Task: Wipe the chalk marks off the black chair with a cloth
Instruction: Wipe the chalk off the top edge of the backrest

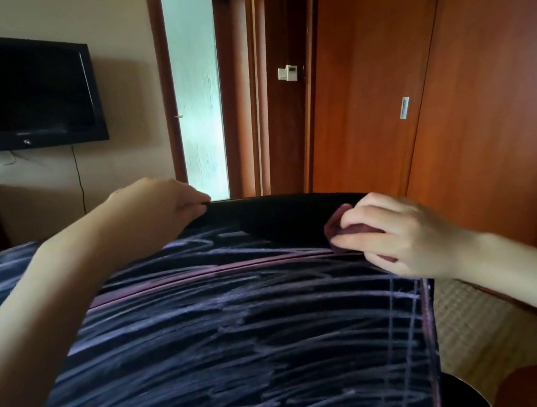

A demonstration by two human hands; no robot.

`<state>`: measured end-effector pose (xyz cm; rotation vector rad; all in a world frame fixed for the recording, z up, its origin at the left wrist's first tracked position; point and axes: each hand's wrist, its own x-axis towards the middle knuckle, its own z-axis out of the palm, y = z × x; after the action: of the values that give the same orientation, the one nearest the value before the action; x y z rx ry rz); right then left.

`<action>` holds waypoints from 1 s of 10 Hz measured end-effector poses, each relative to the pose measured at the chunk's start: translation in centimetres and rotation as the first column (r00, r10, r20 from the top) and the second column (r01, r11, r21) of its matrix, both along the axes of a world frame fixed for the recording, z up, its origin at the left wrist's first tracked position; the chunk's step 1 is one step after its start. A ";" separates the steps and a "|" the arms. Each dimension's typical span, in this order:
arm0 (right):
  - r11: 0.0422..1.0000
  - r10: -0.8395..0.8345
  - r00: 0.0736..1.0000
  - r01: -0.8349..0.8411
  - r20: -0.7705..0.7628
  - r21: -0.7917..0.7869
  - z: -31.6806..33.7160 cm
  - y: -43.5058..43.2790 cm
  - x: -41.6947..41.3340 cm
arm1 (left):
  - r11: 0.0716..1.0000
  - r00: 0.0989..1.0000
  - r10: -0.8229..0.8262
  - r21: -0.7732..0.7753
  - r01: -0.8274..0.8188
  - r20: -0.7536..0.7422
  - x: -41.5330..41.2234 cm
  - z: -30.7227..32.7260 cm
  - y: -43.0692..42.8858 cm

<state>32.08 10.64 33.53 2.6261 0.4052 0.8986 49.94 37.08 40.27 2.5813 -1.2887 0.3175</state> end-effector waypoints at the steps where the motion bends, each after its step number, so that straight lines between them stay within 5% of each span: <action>1: 0.980 0.178 0.974 -0.163 0.140 -0.114 2.5 4.2 2.5 | 0.999 1.000 0.006 -0.037 -0.007 -0.018 0.2 0.3 0.8; 3: 0.927 0.360 0.927 -0.343 0.105 -0.150 2.8 9.7 9.3 | 0.985 0.985 0.171 -0.002 -0.171 0.023 1.2 0.4 2.0; 6: 0.968 0.168 0.986 -0.169 -0.024 -0.185 1.2 2.1 1.5 | 0.990 0.993 0.112 -0.089 -0.114 -0.024 1.6 -0.2 2.4; 10: 0.928 0.334 0.936 -0.306 0.108 -0.214 2.8 12.1 10.1 | 0.991 0.991 0.129 -0.015 -0.129 -0.040 2.3 0.1 2.7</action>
<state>42.14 22.77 36.32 2.3373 0.8587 1.0788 52.26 39.74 40.41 2.6478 -1.1035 0.2992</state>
